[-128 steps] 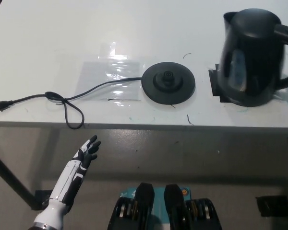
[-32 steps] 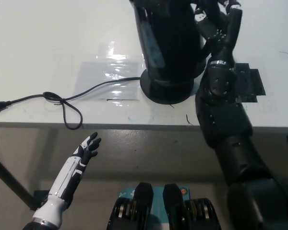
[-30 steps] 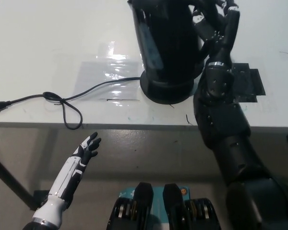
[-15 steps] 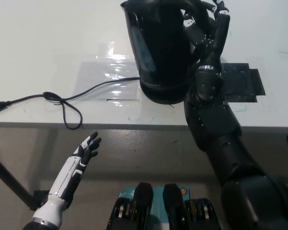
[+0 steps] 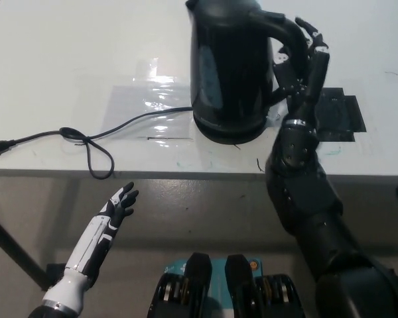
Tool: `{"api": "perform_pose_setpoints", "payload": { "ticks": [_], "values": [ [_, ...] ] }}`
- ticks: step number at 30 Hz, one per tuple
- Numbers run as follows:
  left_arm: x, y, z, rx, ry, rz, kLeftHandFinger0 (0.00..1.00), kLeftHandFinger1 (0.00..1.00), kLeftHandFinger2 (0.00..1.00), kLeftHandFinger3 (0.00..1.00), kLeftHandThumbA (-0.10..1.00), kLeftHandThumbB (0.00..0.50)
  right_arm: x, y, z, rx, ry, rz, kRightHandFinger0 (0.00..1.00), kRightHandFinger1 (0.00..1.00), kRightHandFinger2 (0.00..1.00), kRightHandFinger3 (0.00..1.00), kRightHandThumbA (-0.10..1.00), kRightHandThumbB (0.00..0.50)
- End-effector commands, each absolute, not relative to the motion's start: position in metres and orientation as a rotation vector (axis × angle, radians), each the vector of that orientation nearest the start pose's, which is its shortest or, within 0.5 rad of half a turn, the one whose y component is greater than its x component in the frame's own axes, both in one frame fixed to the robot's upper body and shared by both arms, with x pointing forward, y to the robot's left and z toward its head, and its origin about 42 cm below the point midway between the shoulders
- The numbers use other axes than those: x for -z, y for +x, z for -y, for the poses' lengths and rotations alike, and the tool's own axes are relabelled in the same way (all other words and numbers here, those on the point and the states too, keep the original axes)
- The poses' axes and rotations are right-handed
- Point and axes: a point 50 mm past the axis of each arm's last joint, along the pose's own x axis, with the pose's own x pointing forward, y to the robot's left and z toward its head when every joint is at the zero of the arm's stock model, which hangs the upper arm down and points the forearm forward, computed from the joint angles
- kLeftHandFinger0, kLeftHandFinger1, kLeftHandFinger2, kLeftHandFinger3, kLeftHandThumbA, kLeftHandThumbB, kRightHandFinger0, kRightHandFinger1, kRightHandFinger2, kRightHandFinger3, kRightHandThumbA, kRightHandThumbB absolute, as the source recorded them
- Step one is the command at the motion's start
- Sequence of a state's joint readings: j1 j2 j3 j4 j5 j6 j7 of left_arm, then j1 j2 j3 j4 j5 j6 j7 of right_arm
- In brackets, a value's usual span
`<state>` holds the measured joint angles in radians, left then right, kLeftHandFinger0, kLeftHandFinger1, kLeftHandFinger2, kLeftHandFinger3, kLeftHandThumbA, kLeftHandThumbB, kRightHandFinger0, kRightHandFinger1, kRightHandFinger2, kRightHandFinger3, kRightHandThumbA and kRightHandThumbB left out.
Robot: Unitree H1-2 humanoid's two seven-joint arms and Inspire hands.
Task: A kettle and its base are kept separately on the desk infront of the robot and the robot uses its right hand to lift the kettle by its handle and places it on its base to align it correctly.
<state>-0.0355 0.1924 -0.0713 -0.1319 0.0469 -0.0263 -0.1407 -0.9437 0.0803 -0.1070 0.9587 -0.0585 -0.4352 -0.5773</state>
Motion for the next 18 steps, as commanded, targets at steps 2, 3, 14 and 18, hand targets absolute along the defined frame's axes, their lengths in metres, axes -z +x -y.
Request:
{"api": "perform_pose_setpoints", "payload": {
  "ticks": [2, 3, 14, 18],
  "values": [
    [-0.153, 0.295, -0.241, 0.24, 0.26, 0.228, 1.0, 1.0, 1.0, 1.0, 1.0, 0.174, -0.234, 0.519, 0.138, 0.361, 0.084, 0.415, 0.0, 0.07, 0.47, 0.65, -0.1, 0.143],
    [-0.154, 0.295, -0.24, 0.24, 0.261, 0.225, 1.0, 1.0, 1.0, 1.0, 1.0, 0.181, -0.23, 0.518, 0.142, 0.369, 0.065, 0.415, 0.0, 0.06, 0.46, 0.65, -0.1, 0.145],
    [-0.157, 0.297, -0.24, 0.244, 0.266, 0.23, 1.0, 1.0, 1.0, 1.0, 1.0, 0.171, -0.228, 0.507, 0.152, 0.367, 0.051, 0.463, 0.0, 0.04, 0.43, 0.61, -0.1, 0.143],
    [-0.157, 0.298, -0.239, 0.246, 0.267, 0.237, 1.0, 1.0, 1.0, 1.0, 1.0, 0.165, -0.233, 0.504, 0.149, 0.352, 0.069, 0.485, 0.0, 0.04, 0.44, 0.62, -0.1, 0.143]
  ]
}}
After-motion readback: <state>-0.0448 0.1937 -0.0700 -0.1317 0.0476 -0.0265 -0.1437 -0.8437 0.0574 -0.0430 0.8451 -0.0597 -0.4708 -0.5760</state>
